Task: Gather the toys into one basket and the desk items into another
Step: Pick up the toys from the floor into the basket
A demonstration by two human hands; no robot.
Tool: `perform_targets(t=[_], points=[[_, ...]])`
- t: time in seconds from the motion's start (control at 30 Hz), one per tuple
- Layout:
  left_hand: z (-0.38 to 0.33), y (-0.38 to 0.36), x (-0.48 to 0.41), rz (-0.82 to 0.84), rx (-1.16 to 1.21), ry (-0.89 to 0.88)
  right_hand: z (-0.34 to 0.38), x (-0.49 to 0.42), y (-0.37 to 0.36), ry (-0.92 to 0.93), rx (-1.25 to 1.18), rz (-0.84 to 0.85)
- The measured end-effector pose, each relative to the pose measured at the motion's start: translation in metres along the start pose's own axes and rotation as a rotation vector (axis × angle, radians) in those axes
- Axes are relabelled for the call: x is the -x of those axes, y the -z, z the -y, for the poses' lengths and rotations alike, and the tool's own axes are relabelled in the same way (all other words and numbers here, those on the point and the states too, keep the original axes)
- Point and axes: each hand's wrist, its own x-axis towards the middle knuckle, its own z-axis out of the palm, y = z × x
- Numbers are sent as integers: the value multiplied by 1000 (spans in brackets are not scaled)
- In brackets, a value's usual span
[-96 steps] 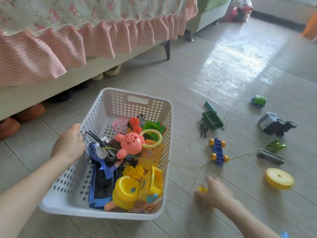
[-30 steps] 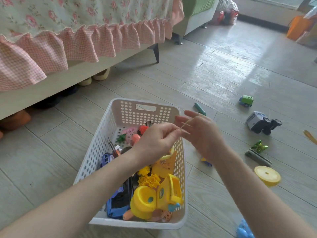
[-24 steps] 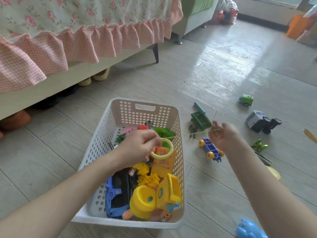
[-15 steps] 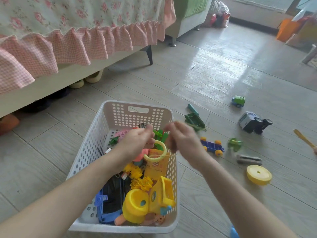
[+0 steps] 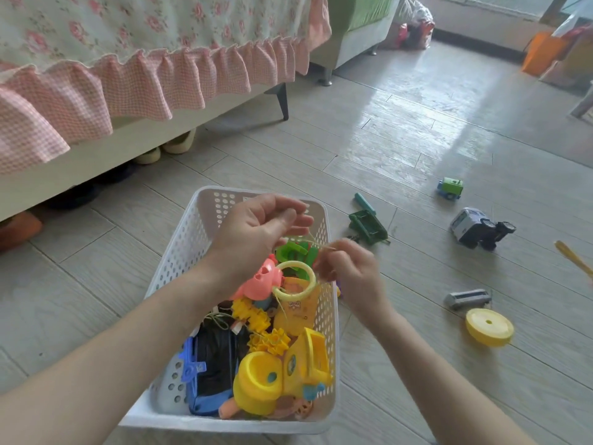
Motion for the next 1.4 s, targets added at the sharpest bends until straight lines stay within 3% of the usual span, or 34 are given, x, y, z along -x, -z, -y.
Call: perform_targets(t=[0.07, 0.1, 0.17, 0.23, 0.37, 0.47, 0.6, 0.73, 0.83, 0.93, 1.13, 1.3, 1.4], points=[[-3, -4, 2, -3, -49, -78, -29, -8, 12, -20, 192, -283], [-4, -6, 2, -2, -67, -104, -43, -11, 17, -55, 343, -308], [-5, -11, 4, 6, -73, -132, -69, -12, 22, -149, 559, -178], [-5, -15, 5, 25, -62, -146, -87, -13, 23, -229, 611, -35], [-5, -16, 6, 69, -51, -151, -108, -16, 23, -291, 620, -12], [1, -9, 4, 45, -87, -115, -111, -16, 29, -289, 538, -176], [18, -1, 2, 16, -190, -7, -80, -18, 37, -111, 274, -455], [32, -8, 2, 81, -273, 103, -38, -22, 31, 115, 184, -522], [34, -20, 3, 170, -286, 122, 3, -19, 21, 281, 110, -469], [28, -31, 2, 242, -352, 59, 39, -16, 9, 378, 65, -281], [22, -21, 1, 87, -544, -109, 64, -18, -9, 303, -47, 65], [39, 13, 4, 293, -836, 90, 41, -27, 11, 142, -9, 172], [53, 21, 9, 507, -1116, 265, 9, -38, 29, 64, 50, 23]])
